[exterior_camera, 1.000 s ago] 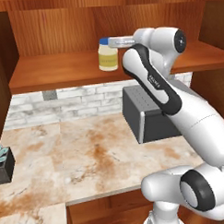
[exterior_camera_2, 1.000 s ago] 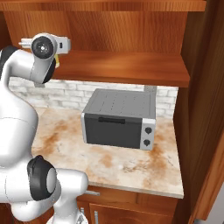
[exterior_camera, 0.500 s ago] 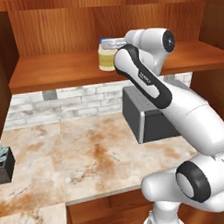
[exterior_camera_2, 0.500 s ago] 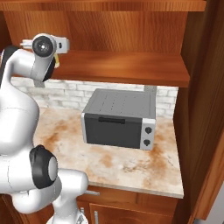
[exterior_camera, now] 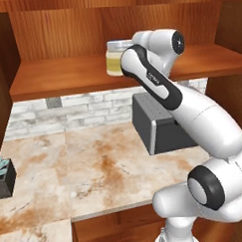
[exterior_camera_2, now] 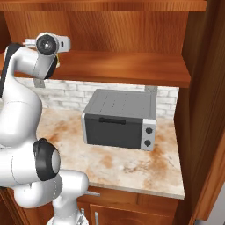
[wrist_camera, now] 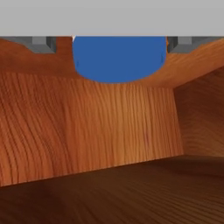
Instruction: Collect the paprika, mayonnaise, and shaker from the cabinet and place them next to the stove.
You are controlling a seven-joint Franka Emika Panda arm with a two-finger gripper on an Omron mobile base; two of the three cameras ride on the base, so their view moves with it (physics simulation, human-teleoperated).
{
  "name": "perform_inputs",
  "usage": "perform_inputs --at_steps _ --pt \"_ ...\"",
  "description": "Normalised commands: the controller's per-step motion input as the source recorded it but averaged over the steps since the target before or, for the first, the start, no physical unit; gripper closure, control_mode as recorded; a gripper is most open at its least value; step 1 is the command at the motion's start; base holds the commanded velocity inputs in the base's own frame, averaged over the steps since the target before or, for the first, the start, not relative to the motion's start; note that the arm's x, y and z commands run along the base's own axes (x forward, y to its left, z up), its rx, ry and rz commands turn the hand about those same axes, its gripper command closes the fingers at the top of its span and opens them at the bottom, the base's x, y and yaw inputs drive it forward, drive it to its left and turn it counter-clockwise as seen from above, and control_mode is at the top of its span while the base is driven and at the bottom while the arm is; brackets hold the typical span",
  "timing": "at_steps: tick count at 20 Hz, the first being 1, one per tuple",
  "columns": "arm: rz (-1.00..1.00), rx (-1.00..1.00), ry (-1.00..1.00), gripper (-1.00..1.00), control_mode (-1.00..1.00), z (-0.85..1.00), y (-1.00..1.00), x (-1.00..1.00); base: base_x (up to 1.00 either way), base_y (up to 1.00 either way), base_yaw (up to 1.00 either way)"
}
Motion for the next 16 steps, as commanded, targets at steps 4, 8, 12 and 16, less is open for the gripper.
perform_inputs --at_steps 4,8,12,16 --pt "0.02 0.00 0.00 -1.00 -1.00 -0.07 0.11 0.23 0.00 0.00 0.00" --pt "0.02 0.00 0.01 1.00 -1.00 -0.07 0.09 0.24 0.00 0.00 0.00" --pt "0.02 0.00 0.00 1.00 -1.00 -0.09 0.08 0.18 0.00 0.00 0.00" --pt "0.01 0.00 0.00 1.00 -1.00 -0.05 0.08 0.00 0.00 0.00 0.00"
